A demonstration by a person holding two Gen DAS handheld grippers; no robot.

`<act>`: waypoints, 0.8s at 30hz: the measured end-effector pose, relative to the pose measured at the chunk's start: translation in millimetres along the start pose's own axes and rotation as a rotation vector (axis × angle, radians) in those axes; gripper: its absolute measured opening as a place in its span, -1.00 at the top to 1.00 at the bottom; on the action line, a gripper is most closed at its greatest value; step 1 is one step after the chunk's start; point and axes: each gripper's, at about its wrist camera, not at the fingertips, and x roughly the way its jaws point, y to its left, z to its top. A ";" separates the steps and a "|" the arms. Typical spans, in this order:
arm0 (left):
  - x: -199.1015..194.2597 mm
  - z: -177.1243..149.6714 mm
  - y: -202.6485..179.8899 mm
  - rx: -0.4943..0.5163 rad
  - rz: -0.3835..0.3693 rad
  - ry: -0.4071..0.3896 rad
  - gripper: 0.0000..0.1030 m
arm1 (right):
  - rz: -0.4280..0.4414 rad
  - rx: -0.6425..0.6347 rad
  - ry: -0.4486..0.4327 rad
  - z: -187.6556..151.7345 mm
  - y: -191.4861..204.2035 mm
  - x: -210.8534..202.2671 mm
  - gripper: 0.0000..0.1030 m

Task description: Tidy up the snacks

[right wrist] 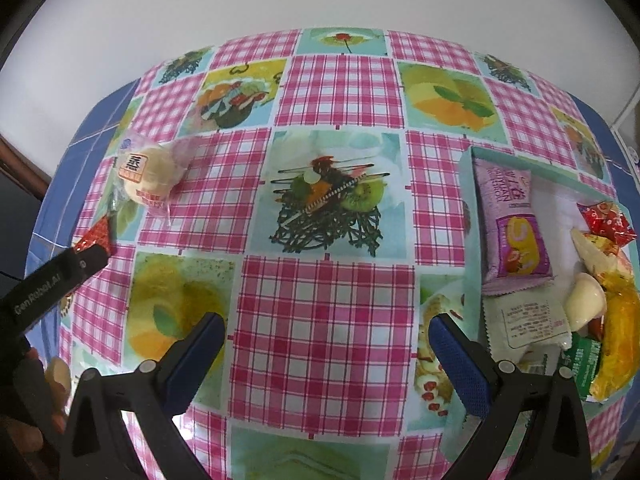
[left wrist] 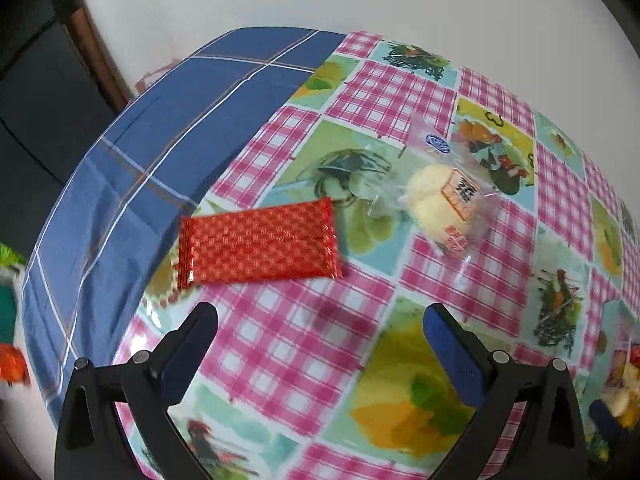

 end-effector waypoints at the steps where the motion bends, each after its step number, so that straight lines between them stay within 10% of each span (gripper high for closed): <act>1: 3.0 2.1 2.1 0.013 -0.005 0.000 -0.98 | -0.001 0.000 0.003 1.2 0.5 2.2 -1.00; 24: 39.7 31.5 33.2 0.592 -0.056 -0.160 -0.98 | 0.298 0.080 -0.091 79.0 87.6 37.9 -1.00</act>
